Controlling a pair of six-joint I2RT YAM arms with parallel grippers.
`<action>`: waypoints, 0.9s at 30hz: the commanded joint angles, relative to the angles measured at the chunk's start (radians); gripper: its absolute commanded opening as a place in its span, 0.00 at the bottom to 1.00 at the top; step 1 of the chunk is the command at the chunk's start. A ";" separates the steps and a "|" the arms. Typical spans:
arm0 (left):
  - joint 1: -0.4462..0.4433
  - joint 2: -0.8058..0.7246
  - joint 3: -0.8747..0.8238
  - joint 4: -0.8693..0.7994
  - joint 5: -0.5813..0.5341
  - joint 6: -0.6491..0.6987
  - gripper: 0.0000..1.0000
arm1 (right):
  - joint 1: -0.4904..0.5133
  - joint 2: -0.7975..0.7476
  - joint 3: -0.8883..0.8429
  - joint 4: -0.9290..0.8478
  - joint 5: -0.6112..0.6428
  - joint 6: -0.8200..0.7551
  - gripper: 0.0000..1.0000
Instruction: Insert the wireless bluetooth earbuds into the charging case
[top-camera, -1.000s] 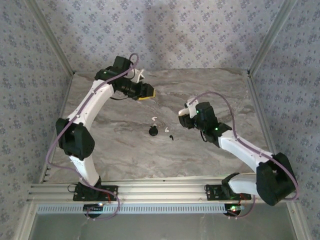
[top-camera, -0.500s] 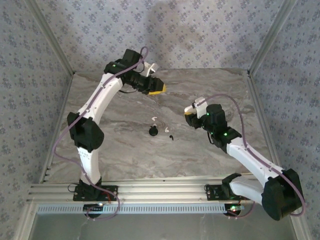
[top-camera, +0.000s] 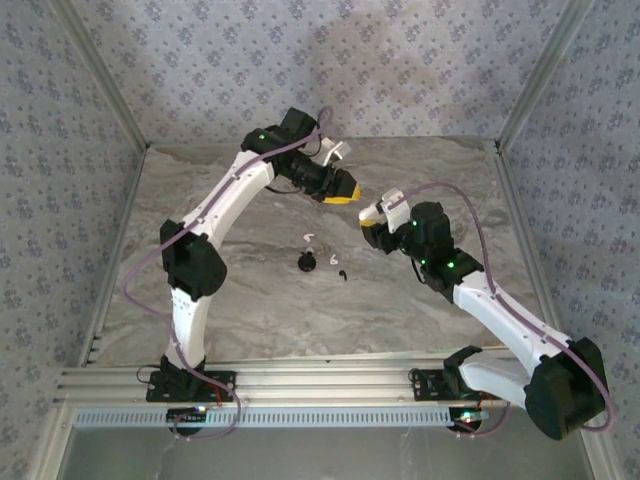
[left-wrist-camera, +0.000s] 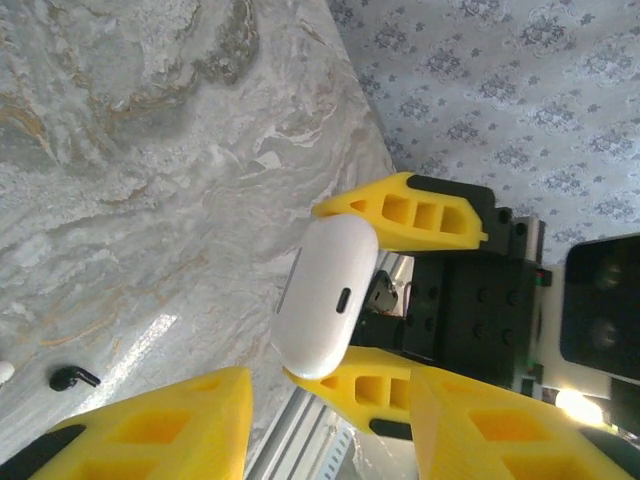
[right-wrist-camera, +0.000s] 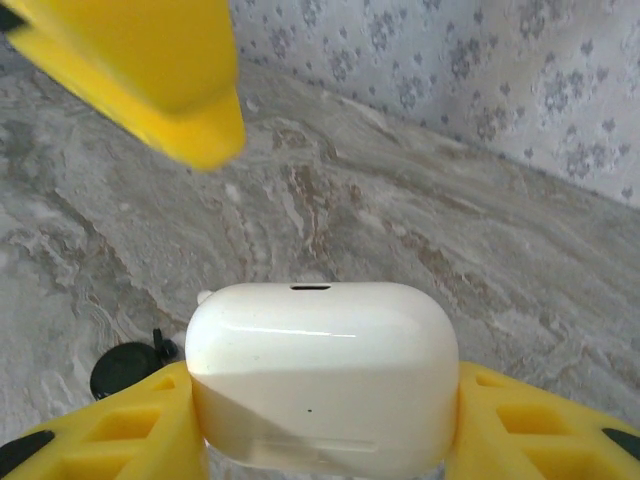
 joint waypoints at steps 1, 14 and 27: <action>-0.010 0.015 0.036 -0.045 0.020 0.036 0.46 | 0.014 0.012 0.053 0.012 -0.007 -0.035 0.46; -0.031 0.030 0.051 -0.077 0.013 0.061 0.46 | 0.056 0.067 0.130 0.017 -0.019 -0.053 0.45; -0.036 0.038 0.089 -0.154 -0.031 0.132 0.18 | 0.069 0.112 0.176 -0.011 -0.022 -0.064 0.46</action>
